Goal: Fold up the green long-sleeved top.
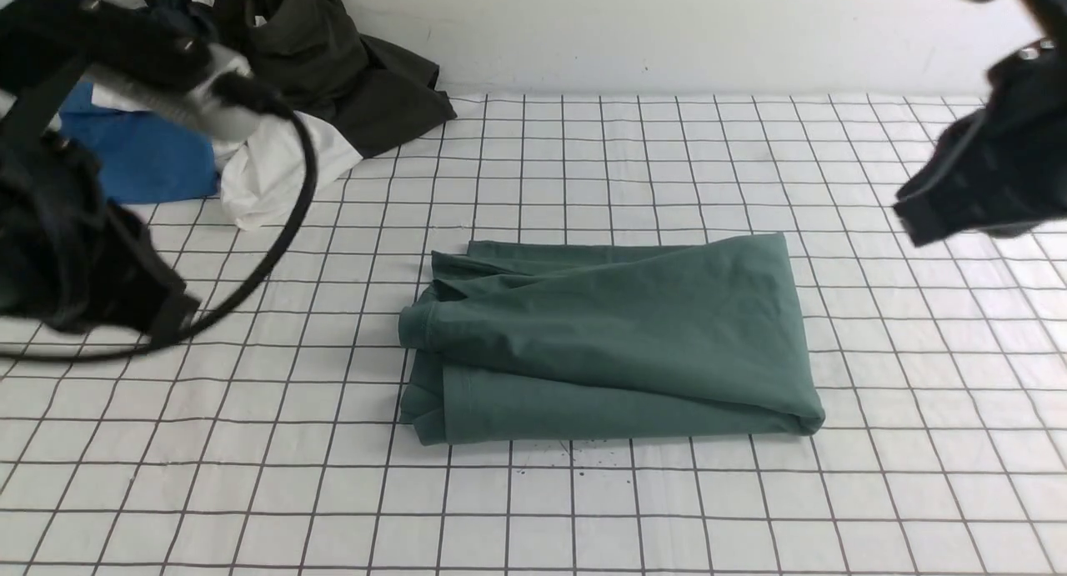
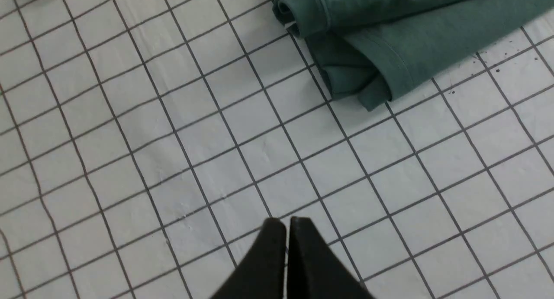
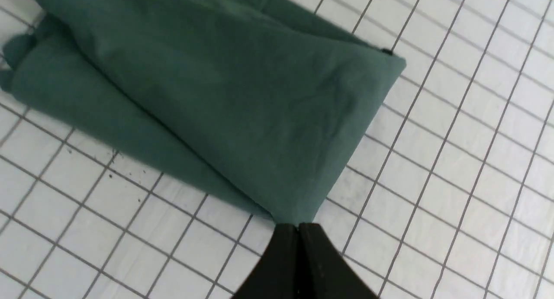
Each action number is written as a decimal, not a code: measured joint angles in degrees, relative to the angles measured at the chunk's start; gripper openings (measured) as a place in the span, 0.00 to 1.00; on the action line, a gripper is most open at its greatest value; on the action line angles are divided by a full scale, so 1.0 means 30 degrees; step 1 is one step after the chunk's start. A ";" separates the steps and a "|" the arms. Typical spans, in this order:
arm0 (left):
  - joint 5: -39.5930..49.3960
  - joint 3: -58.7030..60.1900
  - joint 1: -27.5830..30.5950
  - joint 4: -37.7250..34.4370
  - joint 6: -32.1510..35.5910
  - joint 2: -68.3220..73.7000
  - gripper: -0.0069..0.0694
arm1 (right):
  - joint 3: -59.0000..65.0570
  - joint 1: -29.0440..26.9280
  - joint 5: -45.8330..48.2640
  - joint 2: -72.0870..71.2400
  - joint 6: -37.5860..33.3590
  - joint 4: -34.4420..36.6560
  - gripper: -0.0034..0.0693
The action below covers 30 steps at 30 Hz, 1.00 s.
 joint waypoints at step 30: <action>-0.4858 1.1415 0.0000 0.0467 -0.1734 -1.7174 0.08 | 1.0578 0.0000 -0.8671 -1.6345 0.0434 0.2244 0.03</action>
